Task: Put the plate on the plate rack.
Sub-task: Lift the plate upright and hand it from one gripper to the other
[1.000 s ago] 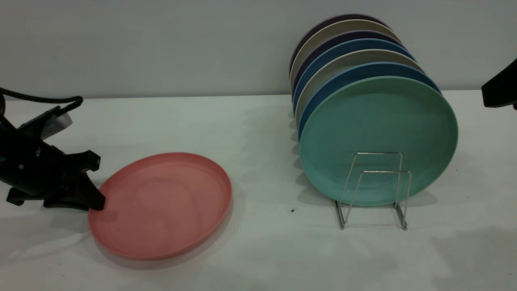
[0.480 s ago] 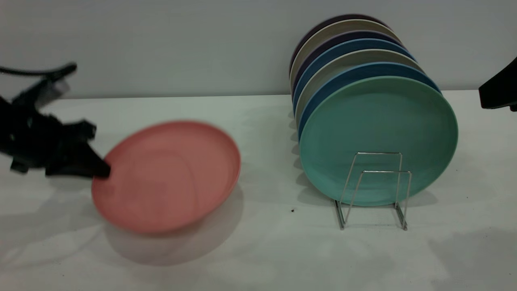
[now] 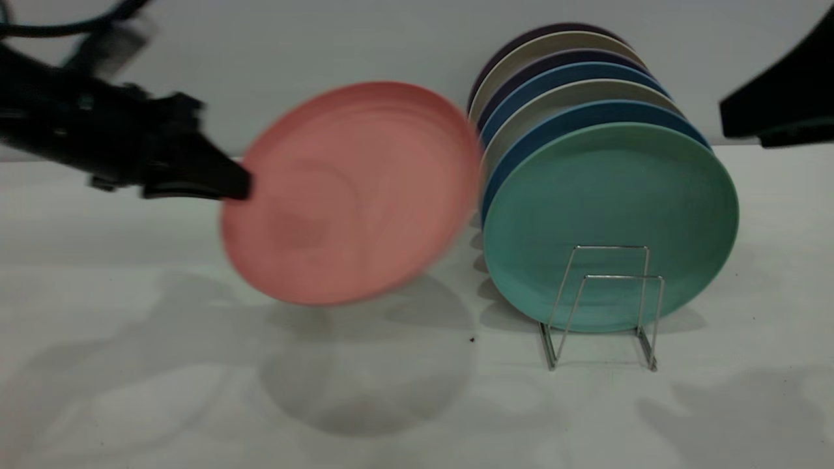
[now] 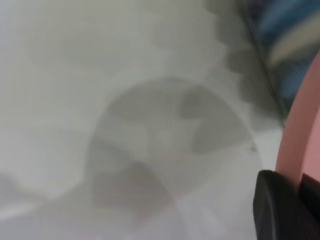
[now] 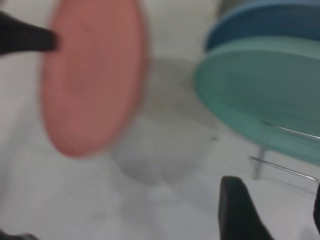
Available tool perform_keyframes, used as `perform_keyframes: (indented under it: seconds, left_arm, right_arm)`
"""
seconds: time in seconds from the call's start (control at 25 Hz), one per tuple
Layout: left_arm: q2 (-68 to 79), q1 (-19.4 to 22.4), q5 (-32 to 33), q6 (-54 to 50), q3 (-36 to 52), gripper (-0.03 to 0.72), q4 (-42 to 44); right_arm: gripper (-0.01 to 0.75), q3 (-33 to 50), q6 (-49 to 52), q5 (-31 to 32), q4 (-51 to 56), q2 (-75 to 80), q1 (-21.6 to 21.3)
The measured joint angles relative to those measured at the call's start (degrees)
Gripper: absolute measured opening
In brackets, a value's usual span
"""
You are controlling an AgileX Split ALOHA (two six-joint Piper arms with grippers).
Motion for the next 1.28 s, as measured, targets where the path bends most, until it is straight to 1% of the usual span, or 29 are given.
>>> perform_keyframes:
  seconds: [0.08,0.2,0.32,0.56,0.8,1.16,1.28]
  left_arm:
    - [0.0,-3.4,-0.74,0.46,0.0,0.016,-1.45]
    - [-0.42,-7.31,-1.26,2.15,0.05,0.016,-3.91]
    - [-1.52,-9.72,-1.55,2.99,0.05,0.016,-5.96]
    - [-3.74,-10.37,-1.62,3.26,0.05,0.016,-6.68]
    - [-4.05,-10.96,-0.96,4.12,0.05,0.016,-7.62]
    - [-4.05,-15.63,-4.69,4.34,0.05,0.016,-7.82]
    - [-4.05,-16.38,-4.78,4.38,0.1,0.016,-8.02]
  right_arm:
    - [0.384,0.0,-1.32,1.73,1.8,0.0,0.0]
    - [0.384,0.0,-2.26,3.05,2.74,0.0,0.0]
    - [0.384,-0.04,-2.33,3.69,3.1,0.7,0.0]
    - [0.384,-0.04,-3.6,6.37,4.62,5.65,0.0]
    - [0.384,-0.11,-6.38,9.43,8.6,9.08,0.0]
    - [0.384,-0.11,-6.97,9.83,9.5,10.35,0.0]
    - [0.384,-0.11,-6.97,9.96,9.5,10.35,0.0]
